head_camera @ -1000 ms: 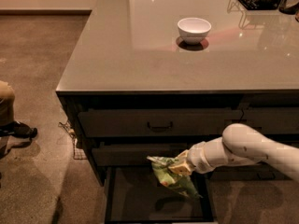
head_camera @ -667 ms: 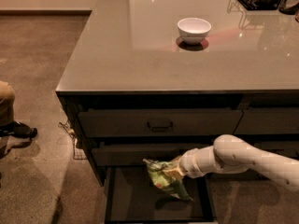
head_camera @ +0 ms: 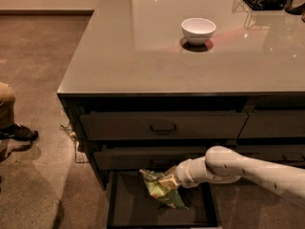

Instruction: Place green jalapeno chip bag into bottom drawer

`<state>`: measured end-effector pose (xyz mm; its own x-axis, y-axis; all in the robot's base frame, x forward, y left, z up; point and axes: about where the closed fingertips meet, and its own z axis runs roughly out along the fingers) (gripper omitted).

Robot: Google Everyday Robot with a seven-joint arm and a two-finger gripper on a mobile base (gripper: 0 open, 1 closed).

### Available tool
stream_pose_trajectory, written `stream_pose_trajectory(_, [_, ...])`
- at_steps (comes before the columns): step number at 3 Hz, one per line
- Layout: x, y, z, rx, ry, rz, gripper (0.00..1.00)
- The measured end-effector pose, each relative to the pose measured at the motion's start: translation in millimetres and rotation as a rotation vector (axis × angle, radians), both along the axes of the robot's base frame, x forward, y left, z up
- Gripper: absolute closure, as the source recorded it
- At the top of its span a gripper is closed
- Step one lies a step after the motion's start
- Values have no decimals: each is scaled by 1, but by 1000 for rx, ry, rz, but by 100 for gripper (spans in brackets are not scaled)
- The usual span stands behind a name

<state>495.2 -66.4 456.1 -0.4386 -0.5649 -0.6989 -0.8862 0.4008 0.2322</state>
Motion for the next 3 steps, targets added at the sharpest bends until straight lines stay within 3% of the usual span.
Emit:
stream_pose_trajectory(2, [-3, 15, -21, 0, 1, 2, 0])
stream_pose_trajectory(3, [-1, -3, -14, 3, -29, -41, 0])
